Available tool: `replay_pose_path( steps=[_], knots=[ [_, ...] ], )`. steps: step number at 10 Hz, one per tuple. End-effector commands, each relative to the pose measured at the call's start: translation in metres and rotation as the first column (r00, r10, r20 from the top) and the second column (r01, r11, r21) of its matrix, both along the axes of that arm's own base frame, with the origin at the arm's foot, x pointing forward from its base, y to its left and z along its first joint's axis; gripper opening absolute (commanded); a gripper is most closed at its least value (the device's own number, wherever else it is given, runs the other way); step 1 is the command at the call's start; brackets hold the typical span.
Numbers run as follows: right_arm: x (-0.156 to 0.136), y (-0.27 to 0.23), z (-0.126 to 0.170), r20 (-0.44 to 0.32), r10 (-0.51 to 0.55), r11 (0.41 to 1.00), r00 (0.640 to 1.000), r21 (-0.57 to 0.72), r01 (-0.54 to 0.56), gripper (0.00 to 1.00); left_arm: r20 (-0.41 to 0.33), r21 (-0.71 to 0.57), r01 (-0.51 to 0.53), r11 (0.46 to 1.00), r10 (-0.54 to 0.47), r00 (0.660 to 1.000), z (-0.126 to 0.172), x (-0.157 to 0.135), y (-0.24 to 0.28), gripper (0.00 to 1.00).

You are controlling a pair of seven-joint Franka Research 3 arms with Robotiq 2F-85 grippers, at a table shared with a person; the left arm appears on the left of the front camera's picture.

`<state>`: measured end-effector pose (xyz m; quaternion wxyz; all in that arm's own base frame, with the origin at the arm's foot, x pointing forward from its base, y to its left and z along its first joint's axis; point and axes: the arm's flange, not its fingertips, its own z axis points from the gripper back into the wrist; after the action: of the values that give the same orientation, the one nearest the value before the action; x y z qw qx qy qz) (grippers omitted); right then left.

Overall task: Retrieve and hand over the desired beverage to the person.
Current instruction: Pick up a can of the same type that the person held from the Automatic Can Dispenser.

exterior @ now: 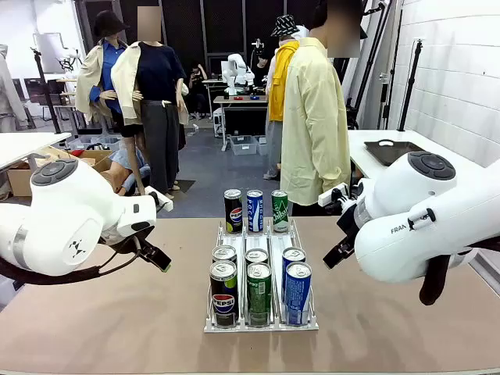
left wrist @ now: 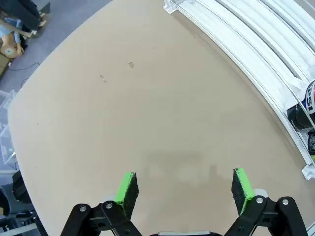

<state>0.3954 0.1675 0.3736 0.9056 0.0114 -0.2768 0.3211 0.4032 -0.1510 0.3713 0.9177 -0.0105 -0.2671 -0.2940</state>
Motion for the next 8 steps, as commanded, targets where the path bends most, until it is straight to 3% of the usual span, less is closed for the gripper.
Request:
replay_pose_path(
  steps=[1,8],
  knots=[
    [0.0,0.0,0.0,0.0,0.0,1.0,1.0,0.0,0.0,1.0,0.0,0.0,0.0,1.0,0.0,1.0,0.0,0.0,0.0,1.0],
    [0.0,0.0,0.0,0.0,0.0,1.0,1.0,0.0,0.0,1.0,0.0,0.0,0.0,1.0,0.0,1.0,0.0,0.0,0.0,1.0]
  ],
)
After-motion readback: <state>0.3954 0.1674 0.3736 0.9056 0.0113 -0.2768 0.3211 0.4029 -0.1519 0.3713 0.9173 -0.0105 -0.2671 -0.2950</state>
